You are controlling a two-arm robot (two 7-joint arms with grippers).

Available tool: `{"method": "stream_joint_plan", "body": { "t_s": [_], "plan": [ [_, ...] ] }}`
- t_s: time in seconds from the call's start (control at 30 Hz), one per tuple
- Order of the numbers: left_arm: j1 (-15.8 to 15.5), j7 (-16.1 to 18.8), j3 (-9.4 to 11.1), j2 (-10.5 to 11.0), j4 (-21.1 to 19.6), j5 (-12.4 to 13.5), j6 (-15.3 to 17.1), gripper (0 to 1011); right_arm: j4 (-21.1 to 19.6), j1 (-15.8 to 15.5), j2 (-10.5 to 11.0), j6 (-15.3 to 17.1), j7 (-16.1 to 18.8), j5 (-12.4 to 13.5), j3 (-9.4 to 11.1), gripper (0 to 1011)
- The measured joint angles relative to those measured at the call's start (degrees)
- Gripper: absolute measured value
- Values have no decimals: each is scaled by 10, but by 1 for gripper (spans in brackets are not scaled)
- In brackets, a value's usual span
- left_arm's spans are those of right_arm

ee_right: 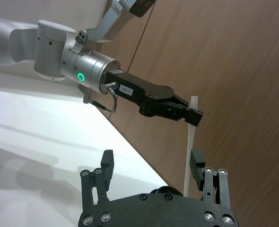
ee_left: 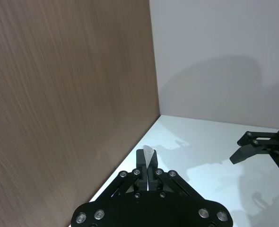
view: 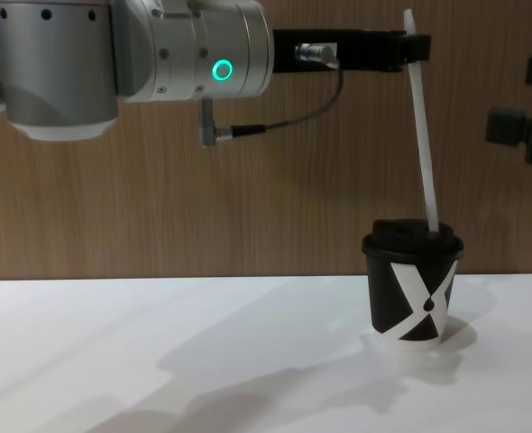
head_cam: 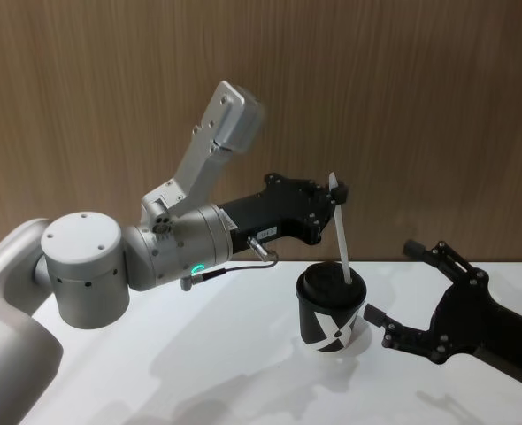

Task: Pick up the straw with one hand, pass it to the other hand, and insert it into the cup.

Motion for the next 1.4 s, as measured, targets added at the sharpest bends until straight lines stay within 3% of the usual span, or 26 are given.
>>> {"method": "stream_joint_plan", "body": {
  "t_s": [0.37,1.17,1.4],
  "plan": [
    [-1,-1,2,-3,6,9,-6,45,0,0,0,0,0,0,0,1001],
    [0,-1,3,-5,10,15,-10,768,0,0,0,0,0,0,0,1001],
    [15,5,-7,0,-2,15,-17,981,-1,2,-2,3,-3,2,0,1001]
  ]
}}
